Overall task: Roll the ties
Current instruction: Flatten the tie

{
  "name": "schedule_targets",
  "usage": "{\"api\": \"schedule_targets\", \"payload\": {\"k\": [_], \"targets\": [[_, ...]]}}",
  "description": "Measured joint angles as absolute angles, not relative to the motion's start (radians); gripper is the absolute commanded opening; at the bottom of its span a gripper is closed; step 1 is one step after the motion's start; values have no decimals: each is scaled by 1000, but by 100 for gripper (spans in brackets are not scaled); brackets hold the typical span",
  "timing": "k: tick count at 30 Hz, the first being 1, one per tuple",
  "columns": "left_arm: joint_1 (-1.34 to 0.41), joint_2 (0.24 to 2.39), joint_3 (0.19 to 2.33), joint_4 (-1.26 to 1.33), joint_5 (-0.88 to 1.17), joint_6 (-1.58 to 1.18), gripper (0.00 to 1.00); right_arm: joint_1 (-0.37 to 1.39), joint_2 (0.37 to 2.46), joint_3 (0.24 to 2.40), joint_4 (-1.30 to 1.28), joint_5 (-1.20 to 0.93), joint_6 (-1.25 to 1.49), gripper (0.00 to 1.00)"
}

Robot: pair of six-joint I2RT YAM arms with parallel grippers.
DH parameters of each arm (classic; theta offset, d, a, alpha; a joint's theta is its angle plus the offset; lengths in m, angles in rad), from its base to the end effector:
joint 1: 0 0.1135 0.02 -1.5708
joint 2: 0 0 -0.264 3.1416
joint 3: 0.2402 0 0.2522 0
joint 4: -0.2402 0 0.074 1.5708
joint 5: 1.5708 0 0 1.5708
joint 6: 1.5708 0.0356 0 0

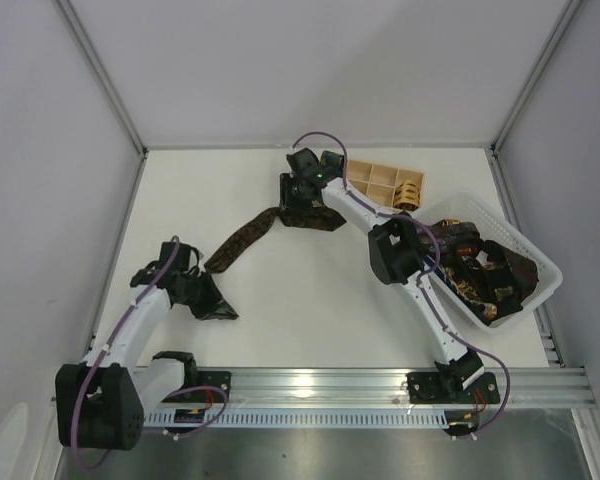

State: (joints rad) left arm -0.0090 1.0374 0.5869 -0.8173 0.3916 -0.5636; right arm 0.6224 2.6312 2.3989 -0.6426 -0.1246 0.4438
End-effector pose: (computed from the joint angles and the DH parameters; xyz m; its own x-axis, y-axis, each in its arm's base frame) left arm 0.1642 -0.0151 0.1861 -0.8721 -0.4860 -0.0576 -0.4066 0.7850 -0.4673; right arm 0.4627 0.3374 0.1606 -0.8393 -0.0779 -0.5380 -0.3131 0.8783 0.3614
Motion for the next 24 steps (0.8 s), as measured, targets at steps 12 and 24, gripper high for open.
{"api": "schedule_targets", "payload": {"k": [12,24], "targets": [[-313,968,484,-743,598,-698,52,605,2701,2510,-588,-170,503,55],[-339,867,842,-778,536,-646,36,447,2346,2347,-771,-209,523,61]]}}
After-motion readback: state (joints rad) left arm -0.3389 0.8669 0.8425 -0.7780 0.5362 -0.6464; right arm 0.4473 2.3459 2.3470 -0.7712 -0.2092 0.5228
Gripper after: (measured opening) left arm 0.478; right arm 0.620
